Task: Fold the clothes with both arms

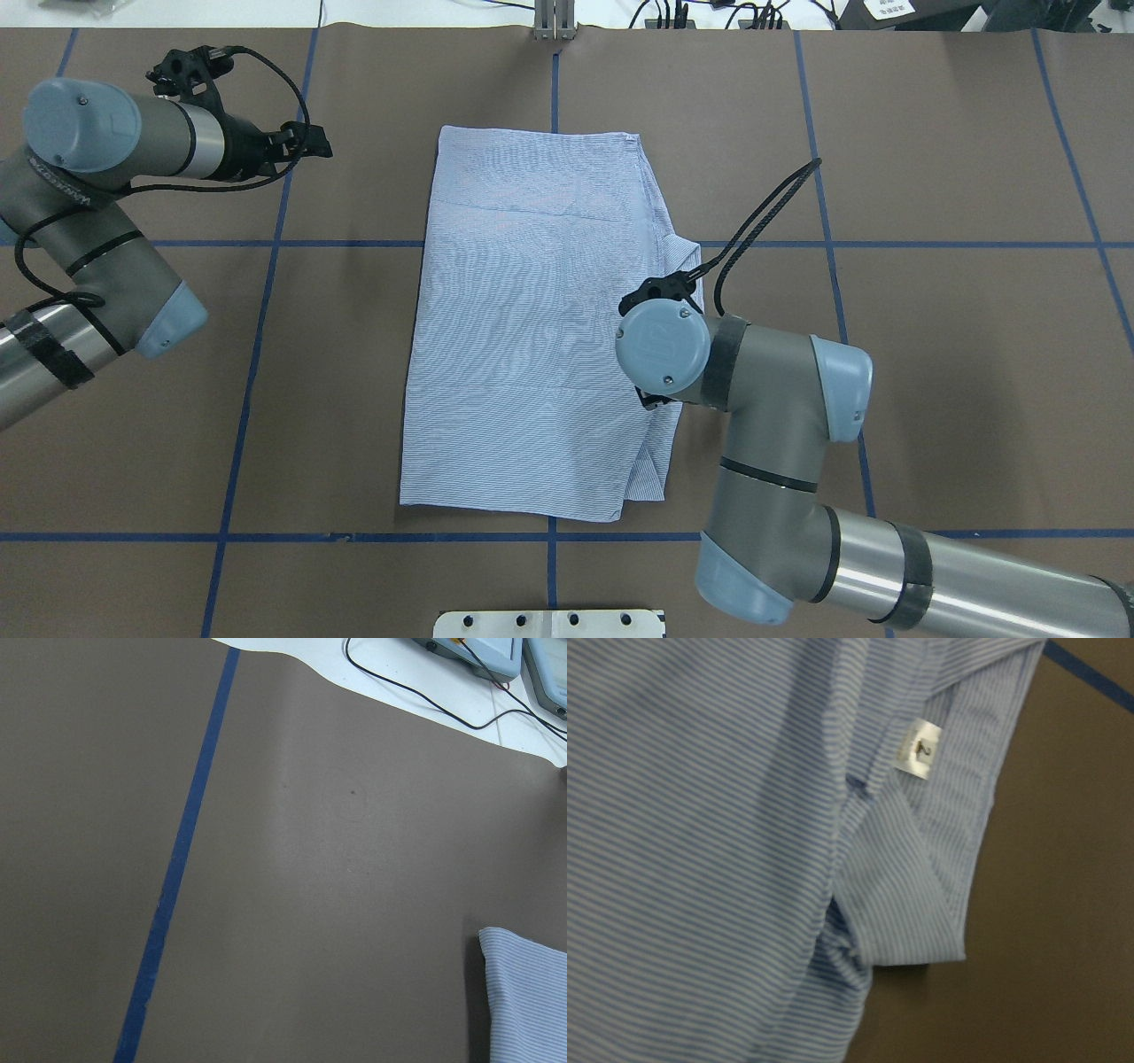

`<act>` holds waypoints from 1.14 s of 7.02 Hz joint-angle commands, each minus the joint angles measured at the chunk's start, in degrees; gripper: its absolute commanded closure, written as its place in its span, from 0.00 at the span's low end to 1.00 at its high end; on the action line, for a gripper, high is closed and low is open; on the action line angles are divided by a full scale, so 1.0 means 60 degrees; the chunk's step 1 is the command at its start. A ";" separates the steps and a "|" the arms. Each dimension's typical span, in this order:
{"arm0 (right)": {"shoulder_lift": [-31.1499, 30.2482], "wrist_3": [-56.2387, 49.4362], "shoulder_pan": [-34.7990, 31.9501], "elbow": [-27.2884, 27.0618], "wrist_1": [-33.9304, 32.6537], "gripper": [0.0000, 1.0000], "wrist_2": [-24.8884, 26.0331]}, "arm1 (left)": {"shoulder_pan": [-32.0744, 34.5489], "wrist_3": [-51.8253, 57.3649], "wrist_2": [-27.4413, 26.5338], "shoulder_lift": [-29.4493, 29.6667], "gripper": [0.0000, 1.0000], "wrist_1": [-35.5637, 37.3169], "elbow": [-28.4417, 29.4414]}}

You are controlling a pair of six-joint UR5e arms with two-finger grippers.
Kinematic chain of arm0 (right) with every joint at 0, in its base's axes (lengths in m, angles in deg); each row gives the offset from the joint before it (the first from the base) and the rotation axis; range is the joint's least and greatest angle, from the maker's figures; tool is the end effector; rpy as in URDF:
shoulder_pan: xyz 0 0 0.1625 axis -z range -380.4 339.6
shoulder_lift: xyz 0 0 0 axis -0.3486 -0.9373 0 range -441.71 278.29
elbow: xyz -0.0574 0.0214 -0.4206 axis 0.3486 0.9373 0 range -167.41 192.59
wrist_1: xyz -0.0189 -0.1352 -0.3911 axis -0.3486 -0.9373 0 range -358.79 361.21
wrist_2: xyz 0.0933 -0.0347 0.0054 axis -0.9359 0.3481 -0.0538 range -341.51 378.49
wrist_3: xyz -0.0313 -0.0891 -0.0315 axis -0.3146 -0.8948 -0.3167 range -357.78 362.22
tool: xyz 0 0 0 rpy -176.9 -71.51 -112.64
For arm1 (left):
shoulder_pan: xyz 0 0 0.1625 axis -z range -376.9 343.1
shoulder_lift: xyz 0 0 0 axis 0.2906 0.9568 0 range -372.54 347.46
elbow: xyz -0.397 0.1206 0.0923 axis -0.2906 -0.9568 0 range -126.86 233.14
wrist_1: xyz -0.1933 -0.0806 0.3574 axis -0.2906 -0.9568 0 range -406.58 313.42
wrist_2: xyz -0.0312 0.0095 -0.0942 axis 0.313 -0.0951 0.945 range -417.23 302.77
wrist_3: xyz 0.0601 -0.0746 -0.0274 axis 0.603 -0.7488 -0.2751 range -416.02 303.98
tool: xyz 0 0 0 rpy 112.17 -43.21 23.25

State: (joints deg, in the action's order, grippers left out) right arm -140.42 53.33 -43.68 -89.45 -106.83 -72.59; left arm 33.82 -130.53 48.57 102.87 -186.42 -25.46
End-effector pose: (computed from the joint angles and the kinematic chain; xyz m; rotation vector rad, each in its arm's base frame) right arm -0.5348 -0.3731 0.3039 0.2126 -0.3887 -0.2721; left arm 0.3566 -0.6035 0.4043 0.4004 1.0686 -0.3936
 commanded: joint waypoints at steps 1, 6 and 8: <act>-0.0337 -0.0083 -0.0222 -0.0542 -0.0069 0.00 -0.0009 | 0.0000 -0.0033 -0.0011 -0.0001 0.07 0.0000 -0.0111; -0.0482 0.8806 0.0553 -0.0733 0.3483 0.00 -0.0230 | -0.0044 -0.0077 0.0033 -0.0397 0.01 0.0000 -0.0756; -0.0628 1.2484 0.1531 -0.0806 0.3710 0.00 0.1185 | -0.0044 -0.0091 0.0033 -0.0455 0.01 -0.0015 -0.0772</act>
State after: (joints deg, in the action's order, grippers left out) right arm -143.66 114.84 -37.75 -93.93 -85.78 -69.96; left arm 33.61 -131.04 48.76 100.38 -186.44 -29.99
